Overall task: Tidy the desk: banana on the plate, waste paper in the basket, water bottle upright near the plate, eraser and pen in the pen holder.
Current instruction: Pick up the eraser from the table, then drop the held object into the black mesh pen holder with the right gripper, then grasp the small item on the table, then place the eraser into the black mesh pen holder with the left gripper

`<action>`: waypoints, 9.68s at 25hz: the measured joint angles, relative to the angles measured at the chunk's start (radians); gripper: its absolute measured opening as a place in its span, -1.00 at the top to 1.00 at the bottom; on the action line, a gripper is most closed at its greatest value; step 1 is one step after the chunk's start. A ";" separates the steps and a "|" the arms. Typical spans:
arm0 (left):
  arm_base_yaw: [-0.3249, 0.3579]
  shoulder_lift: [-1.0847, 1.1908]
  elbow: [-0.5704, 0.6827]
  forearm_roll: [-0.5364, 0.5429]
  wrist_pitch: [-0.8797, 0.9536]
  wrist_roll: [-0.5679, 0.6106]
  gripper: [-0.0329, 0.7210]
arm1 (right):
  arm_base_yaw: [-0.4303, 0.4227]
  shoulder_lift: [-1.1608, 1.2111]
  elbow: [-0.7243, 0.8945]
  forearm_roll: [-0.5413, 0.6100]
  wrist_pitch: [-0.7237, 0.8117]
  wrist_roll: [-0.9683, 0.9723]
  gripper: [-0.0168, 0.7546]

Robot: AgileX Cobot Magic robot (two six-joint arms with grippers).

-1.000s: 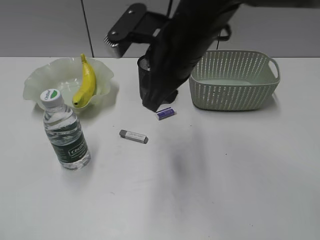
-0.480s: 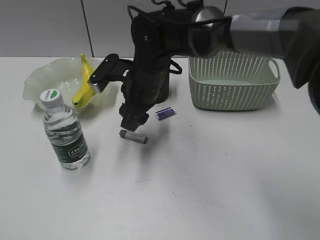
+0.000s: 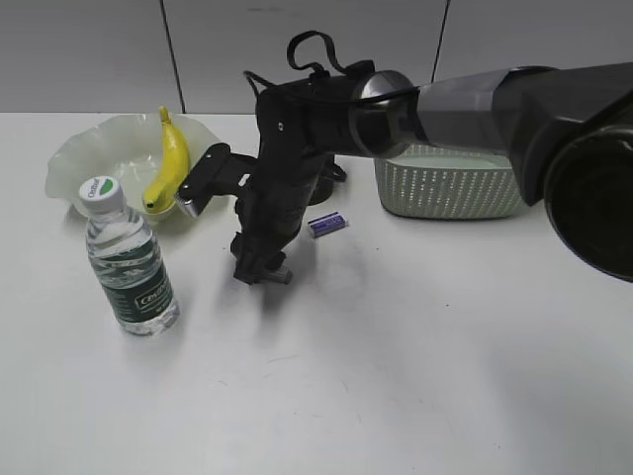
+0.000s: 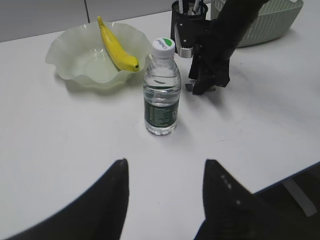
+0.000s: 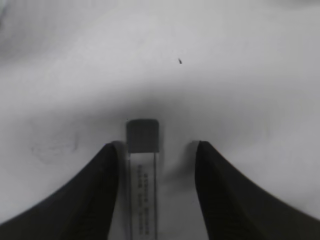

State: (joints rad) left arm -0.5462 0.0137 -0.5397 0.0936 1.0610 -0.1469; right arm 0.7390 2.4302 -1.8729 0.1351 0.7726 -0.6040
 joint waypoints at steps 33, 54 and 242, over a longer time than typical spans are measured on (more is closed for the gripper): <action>0.000 0.000 0.000 0.001 0.000 0.000 -0.05 | -0.162 -0.200 -0.006 0.106 -0.513 0.310 0.54; 0.000 0.000 0.000 0.001 0.000 0.000 -0.05 | -0.187 -0.084 -0.005 0.131 -0.613 0.315 0.47; -0.021 2.000 -0.876 -0.164 -1.187 0.425 0.46 | -0.187 -2.437 1.363 -0.146 0.268 0.584 0.11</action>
State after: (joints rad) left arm -0.5672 2.0140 -1.4159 -0.0704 -0.1264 0.2786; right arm 0.5522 -0.0071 -0.5094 -0.0111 1.0410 -0.0203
